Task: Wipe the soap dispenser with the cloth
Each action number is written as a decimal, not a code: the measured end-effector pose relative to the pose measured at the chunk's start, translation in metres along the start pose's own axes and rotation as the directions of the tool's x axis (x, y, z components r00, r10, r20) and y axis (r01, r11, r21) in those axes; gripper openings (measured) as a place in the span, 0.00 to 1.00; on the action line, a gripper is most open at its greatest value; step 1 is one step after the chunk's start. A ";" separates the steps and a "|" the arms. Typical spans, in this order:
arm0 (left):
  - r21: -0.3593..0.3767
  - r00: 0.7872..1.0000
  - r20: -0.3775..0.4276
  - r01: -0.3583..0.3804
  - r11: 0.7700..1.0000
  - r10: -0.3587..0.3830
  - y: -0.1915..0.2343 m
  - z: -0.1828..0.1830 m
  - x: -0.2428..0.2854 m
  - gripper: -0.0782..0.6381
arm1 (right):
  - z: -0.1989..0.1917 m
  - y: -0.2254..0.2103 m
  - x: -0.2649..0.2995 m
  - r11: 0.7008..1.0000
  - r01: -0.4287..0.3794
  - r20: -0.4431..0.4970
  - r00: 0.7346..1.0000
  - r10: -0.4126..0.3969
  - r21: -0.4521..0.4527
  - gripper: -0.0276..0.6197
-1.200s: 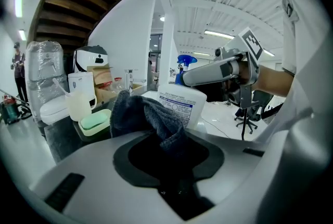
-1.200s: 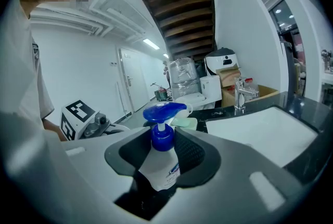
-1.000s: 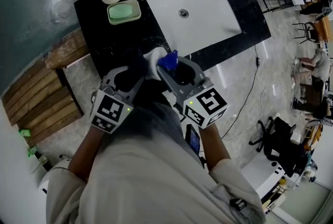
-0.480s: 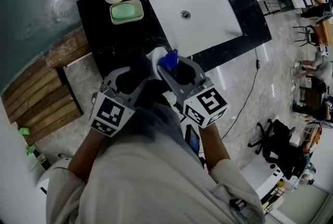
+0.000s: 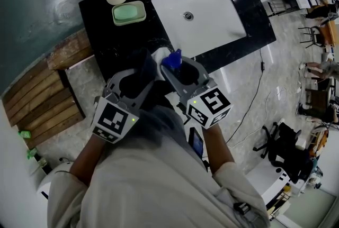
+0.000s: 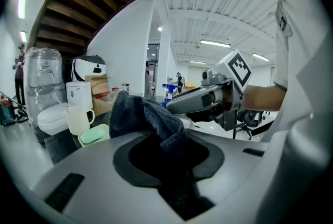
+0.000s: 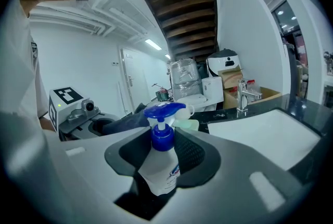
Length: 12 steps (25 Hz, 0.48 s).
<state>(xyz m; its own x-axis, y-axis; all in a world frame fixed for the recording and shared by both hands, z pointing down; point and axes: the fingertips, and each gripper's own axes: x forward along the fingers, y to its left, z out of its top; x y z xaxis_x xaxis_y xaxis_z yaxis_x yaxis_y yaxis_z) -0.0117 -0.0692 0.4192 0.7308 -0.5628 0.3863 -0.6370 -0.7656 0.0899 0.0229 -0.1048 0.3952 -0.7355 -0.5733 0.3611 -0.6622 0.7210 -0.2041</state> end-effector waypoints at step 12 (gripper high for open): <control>0.005 0.999 0.030 0.015 1.000 -0.015 -0.009 0.008 -0.003 0.25 | -0.001 -0.002 0.003 1.000 0.002 0.007 1.000 -0.002 0.000 0.25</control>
<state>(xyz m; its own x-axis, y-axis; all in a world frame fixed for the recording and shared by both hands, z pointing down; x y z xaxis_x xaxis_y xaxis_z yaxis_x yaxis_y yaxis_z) -0.0063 -0.0633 0.4105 0.7472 -0.5603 0.3574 -0.6249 -0.7754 0.0908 0.0226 -0.1076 0.3972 -0.7352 -0.5773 0.3551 -0.6635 0.7201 -0.2030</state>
